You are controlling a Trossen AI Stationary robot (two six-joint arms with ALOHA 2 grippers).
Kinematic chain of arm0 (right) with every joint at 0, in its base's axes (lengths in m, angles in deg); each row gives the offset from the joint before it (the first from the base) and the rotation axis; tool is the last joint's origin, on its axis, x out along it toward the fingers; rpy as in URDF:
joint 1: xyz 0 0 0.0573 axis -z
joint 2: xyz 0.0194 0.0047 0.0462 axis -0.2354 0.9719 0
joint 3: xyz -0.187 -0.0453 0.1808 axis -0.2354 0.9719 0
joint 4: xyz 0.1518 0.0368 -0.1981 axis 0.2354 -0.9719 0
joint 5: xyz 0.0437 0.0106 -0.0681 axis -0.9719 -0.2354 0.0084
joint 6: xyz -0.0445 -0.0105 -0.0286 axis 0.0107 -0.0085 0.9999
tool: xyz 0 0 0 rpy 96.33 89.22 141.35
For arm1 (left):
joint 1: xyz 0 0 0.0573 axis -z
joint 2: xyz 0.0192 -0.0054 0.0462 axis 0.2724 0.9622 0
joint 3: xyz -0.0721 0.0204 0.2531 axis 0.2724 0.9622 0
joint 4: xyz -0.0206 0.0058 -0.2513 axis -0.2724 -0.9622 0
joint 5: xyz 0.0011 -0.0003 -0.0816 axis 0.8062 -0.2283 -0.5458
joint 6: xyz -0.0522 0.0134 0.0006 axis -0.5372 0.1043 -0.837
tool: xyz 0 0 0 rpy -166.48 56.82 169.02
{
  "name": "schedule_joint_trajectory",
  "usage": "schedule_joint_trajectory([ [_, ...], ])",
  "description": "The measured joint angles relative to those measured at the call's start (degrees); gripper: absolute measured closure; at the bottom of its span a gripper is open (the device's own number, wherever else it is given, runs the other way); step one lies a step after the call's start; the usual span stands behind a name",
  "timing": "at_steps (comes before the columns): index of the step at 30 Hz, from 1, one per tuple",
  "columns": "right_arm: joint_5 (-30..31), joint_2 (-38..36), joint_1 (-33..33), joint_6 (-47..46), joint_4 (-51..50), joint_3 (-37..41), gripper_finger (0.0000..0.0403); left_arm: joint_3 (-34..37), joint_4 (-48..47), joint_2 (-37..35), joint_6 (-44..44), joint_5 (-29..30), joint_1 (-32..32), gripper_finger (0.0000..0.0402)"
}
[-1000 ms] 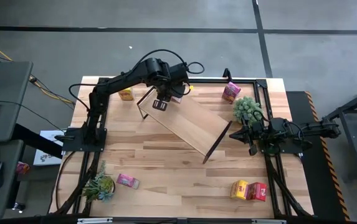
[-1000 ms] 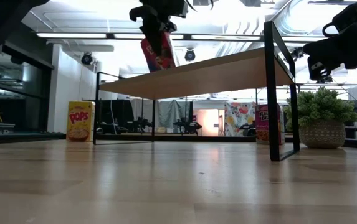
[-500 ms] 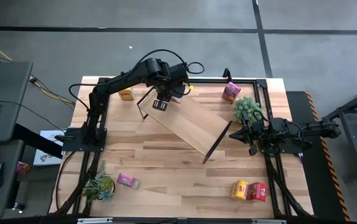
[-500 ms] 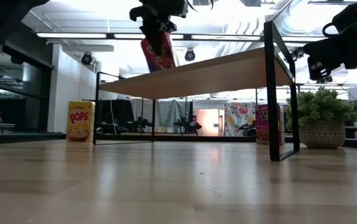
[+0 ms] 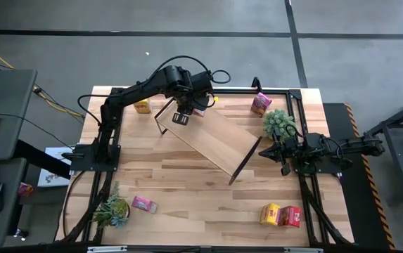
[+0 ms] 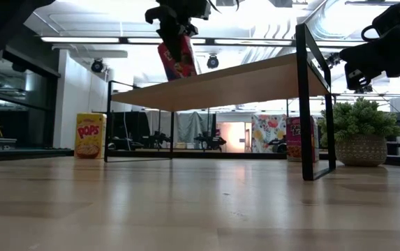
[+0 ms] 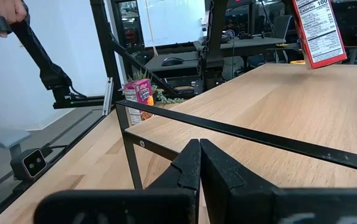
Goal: Stack cereal on shelf
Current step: Put the top red cereal box on the shelf
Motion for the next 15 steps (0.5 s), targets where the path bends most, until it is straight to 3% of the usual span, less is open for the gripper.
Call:
schedule_joint_trajectory([
  [15,0.00,0.00,-0.01,0.00,0.00,0.01,0.0402,0.00,0.53,0.00,0.16,0.00,0.00,0.0282],
])
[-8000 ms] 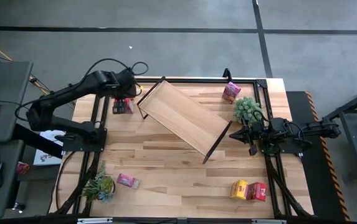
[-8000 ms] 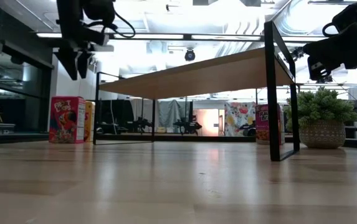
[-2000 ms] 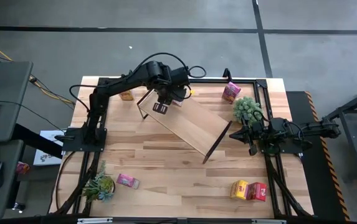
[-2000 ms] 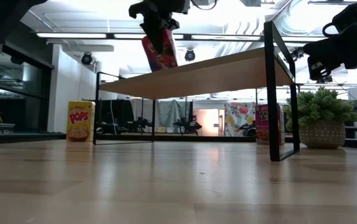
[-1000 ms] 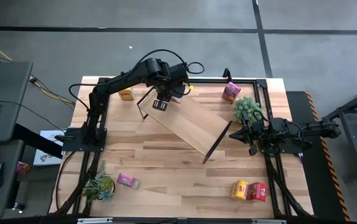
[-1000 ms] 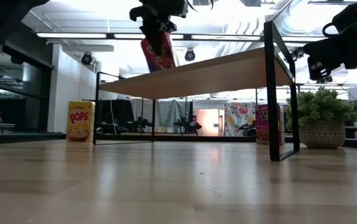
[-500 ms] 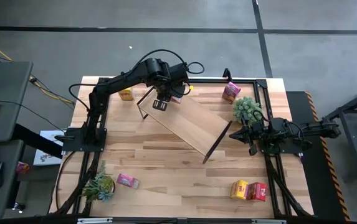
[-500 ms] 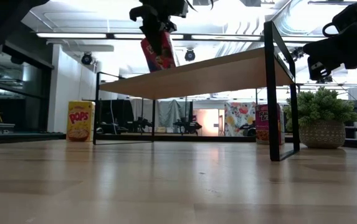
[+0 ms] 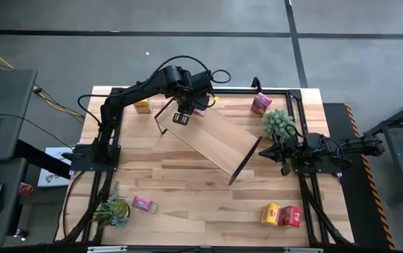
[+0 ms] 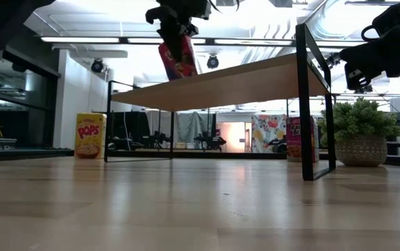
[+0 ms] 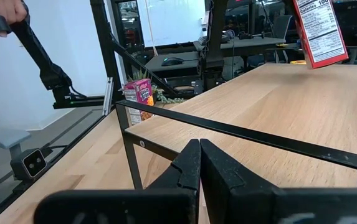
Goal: Stack cereal on shelf
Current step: Put the top red cereal box on the shelf
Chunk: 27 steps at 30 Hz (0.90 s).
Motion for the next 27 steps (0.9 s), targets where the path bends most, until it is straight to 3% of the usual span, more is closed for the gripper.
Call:
schedule_joint_trajectory([
  [12,-0.01,-0.01,0.00,0.00,0.00,-0.01,0.0402,0.00,0.07,0.00,2.82,5.79,-0.22,0.0282],
  [27,0.00,0.00,0.01,0.00,0.00,-0.01,0.0402,1.84,-0.60,-0.09,2.83,2.55,-3.79,0.0282],
])
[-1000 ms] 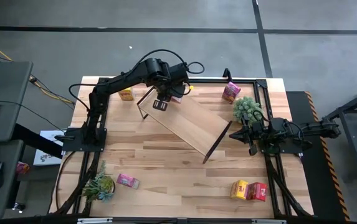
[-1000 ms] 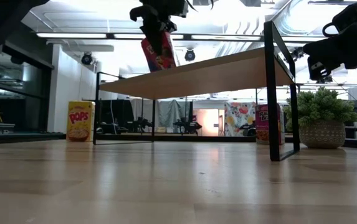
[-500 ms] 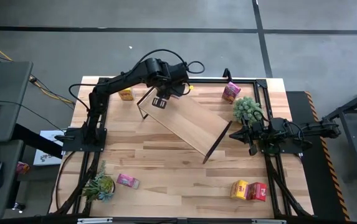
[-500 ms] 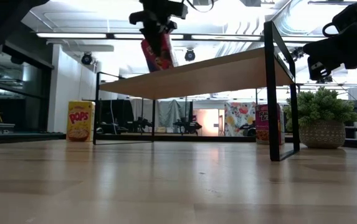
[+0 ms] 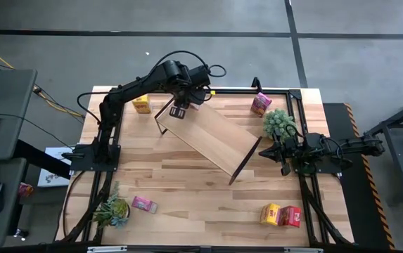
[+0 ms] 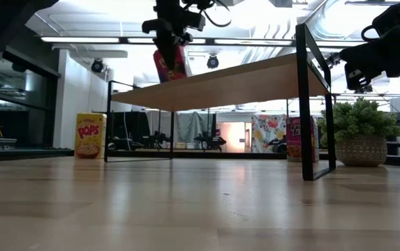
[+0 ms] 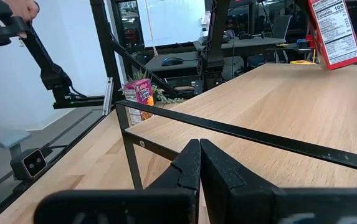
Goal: Stack cereal on shelf
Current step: Put the top red cereal box on the shelf
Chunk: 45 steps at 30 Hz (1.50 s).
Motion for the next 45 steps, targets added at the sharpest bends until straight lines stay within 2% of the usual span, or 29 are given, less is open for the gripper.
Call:
schedule_joint_trajectory([
  [10,0.00,-0.02,0.00,0.00,0.00,0.00,0.0402,0.02,0.00,0.04,-4.82,0.05,0.87,0.0276],
  [27,0.00,-0.02,-0.01,0.00,0.00,0.00,0.0402,0.04,0.61,0.04,-6.07,0.22,1.24,0.0201],
  [37,0.00,-0.02,-0.02,0.00,0.00,0.00,0.0402,-1.44,0.78,0.09,-5.59,0.63,1.24,0.0197],
  [45,0.00,-0.02,0.00,0.00,0.00,0.00,0.0402,-2.04,0.38,-1.18,-5.37,5.29,0.95,0.0197],
])
